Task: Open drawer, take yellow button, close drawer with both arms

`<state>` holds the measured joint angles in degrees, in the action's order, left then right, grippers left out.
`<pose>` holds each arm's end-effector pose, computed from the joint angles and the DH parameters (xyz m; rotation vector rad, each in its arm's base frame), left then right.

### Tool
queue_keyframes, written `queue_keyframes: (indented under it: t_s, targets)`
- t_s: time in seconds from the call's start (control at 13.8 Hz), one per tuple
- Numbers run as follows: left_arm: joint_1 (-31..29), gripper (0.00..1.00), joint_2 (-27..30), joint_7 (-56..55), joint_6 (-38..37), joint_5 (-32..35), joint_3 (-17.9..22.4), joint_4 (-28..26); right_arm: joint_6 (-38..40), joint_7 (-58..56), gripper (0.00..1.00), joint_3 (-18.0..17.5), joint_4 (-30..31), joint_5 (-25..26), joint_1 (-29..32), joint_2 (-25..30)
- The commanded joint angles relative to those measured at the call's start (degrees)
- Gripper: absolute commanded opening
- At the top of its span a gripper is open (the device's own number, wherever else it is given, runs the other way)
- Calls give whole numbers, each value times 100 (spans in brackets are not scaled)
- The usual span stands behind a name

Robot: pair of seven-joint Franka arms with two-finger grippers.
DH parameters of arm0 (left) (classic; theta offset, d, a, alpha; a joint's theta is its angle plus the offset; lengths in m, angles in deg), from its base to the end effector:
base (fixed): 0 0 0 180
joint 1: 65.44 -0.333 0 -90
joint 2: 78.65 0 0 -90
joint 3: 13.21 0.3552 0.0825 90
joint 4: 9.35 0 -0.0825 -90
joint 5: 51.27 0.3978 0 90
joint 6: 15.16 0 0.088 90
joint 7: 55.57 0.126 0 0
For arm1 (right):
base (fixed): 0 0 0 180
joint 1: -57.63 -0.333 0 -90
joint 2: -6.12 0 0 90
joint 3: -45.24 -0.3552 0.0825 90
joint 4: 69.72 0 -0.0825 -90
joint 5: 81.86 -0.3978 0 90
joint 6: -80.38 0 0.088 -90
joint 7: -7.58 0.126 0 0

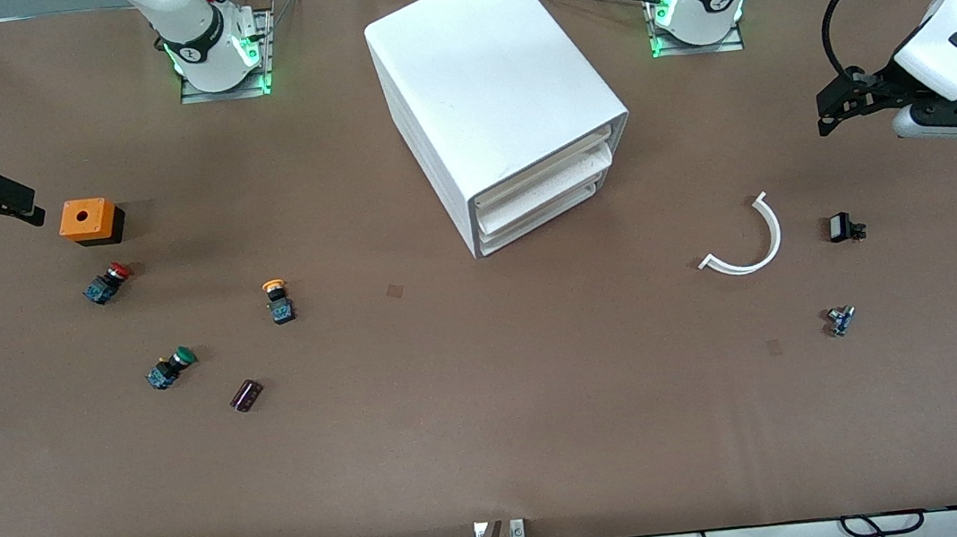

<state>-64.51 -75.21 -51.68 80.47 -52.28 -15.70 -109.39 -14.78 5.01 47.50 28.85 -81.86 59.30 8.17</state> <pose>0.5504 -0.0356 0.6013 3.1203 -0.1962 -0.0265 0.5580 -0.0387 0.5997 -3.1384 0.0372 0.0371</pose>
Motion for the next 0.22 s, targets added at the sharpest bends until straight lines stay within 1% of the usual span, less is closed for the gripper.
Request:
queue_keyframes:
  t_s: [0.0,0.14]
  targets:
    - [-23,100,-46,68,-142,-57,3,161,-46,-25,100,-59,83,34,52,68]
    - [-23,100,-46,68,-142,-57,3,161,-46,-25,100,-59,84,34,52,59]
